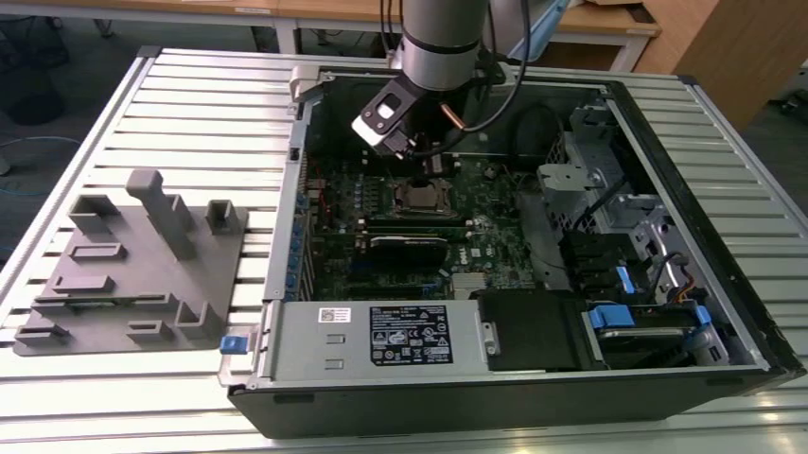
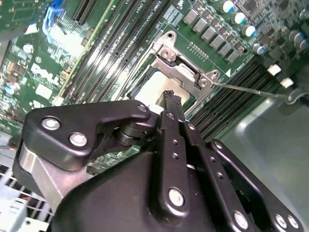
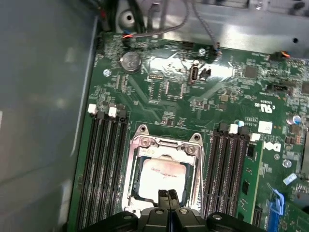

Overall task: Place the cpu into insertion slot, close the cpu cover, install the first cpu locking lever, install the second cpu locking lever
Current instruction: 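Close the cpu cover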

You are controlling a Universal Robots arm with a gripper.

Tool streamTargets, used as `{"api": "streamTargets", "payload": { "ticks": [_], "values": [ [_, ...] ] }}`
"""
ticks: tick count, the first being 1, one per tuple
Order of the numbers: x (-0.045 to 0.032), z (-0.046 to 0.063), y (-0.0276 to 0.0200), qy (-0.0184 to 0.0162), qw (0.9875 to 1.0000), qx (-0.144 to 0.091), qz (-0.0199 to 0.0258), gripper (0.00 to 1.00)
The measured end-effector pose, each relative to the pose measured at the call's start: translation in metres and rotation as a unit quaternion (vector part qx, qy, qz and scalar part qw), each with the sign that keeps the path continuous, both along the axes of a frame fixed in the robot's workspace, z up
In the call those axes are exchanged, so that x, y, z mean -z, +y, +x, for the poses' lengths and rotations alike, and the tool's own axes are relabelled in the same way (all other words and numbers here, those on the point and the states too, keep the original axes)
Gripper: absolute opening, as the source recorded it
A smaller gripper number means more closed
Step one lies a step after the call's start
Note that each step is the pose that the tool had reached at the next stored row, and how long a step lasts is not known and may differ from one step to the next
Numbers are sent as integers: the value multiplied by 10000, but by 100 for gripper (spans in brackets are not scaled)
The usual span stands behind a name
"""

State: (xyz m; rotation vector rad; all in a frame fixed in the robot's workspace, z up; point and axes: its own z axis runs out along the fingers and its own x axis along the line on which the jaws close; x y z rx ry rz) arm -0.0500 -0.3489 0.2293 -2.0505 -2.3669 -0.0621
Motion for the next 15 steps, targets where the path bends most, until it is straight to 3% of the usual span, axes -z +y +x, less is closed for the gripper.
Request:
{"api": "streamTargets", "payload": {
  "ticks": [15],
  "values": [
    [0, 0, 0, 0, 10000, -58, 0, 11]
  ]
}}
